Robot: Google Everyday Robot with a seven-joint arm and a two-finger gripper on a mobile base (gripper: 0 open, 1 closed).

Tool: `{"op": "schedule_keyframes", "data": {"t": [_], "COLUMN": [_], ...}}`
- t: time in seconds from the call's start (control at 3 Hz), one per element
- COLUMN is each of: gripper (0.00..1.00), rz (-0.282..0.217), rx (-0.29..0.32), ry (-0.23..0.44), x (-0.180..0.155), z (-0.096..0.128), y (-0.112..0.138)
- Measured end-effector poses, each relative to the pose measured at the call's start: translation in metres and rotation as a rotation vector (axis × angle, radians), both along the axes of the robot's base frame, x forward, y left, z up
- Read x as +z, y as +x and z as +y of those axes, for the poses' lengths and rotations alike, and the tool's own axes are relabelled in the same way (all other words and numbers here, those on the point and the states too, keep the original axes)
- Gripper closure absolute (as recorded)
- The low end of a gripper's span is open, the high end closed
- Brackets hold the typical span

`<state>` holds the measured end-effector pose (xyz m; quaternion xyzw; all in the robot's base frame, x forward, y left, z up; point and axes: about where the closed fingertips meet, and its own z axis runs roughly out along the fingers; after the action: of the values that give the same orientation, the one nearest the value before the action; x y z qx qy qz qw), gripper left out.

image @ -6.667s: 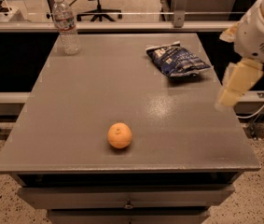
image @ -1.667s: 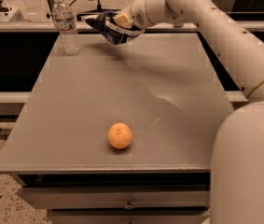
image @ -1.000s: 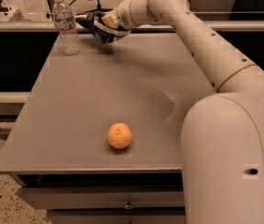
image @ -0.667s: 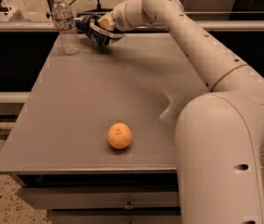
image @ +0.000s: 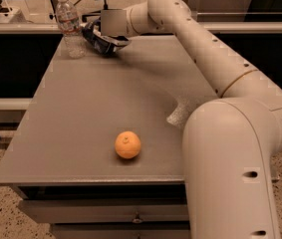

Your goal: Move blue chip bag near water bottle

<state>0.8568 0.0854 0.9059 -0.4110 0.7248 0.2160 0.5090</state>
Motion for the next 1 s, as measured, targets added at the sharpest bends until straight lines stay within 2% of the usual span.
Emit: {"op": "schedule_keyframes", "data": {"t": [0.67, 1.0], "gripper": [0.13, 0.00], "rz": [0.002, -0.029], "rx": [0.013, 0.030], "ry": [0.009, 0.017], "x": [0.006, 0.023], "z": [-0.002, -0.005], "y": [-0.010, -0.020]}}
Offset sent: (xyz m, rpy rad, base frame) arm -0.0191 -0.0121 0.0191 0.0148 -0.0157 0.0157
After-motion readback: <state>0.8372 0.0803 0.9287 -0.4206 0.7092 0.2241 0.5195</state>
